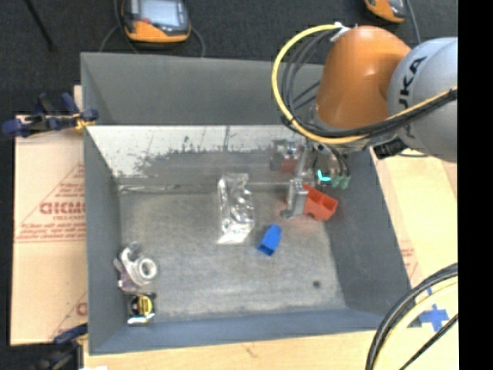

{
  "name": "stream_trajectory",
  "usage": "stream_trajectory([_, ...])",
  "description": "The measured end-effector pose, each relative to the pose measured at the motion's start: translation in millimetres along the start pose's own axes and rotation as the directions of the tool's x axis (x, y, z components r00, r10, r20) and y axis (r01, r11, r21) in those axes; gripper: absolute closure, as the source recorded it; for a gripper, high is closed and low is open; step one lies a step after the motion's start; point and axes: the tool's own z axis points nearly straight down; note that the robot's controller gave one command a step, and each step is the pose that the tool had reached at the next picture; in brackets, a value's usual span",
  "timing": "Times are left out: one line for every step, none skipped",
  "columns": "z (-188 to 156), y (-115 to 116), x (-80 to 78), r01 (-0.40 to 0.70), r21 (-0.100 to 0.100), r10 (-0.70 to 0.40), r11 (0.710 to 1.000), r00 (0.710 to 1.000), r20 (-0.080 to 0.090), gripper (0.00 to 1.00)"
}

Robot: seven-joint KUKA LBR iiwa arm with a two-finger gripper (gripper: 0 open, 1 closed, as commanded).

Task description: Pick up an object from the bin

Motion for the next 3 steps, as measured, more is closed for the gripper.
stream_trajectory([139.0,-50.0,16.9,0.299,0.003,-0.299,0.954,0.954,0.002,0.00])
stream_trajectory([143.3,-15.5,55.3,0.746,0.003,-0.746,0.666,0.666,0.002,0.00])
stream_trajectory([142.6,-18.0,21.1,0.737,0.007,-0.737,0.676,0.676,0.004,0.00])
